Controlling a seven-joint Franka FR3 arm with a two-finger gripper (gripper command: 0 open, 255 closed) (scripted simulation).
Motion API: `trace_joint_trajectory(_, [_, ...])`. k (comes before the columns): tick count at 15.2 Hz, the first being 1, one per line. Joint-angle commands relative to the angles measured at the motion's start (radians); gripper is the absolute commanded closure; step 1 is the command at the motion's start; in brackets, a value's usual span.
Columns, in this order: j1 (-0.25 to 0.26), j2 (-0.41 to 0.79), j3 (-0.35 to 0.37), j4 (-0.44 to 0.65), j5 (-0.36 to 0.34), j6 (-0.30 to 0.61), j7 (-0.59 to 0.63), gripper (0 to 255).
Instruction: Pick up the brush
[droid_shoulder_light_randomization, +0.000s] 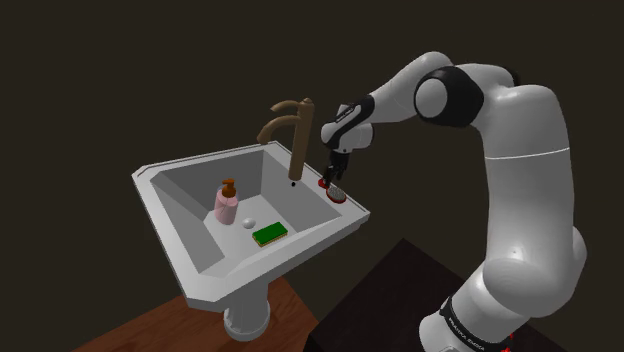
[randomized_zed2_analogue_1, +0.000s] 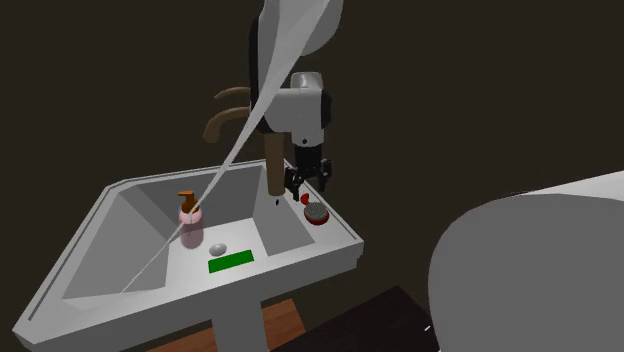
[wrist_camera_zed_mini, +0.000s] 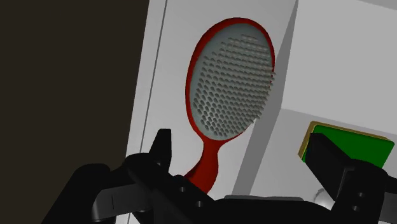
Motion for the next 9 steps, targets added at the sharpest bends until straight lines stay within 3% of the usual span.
trace_joint_trajectory(1, [-0.011,0.051,0.006,0.048,0.005,0.003,-0.010,0])
trace_joint_trajectory(9, [-0.022,0.119,0.021,0.064,0.019,0.056,-0.018,0])
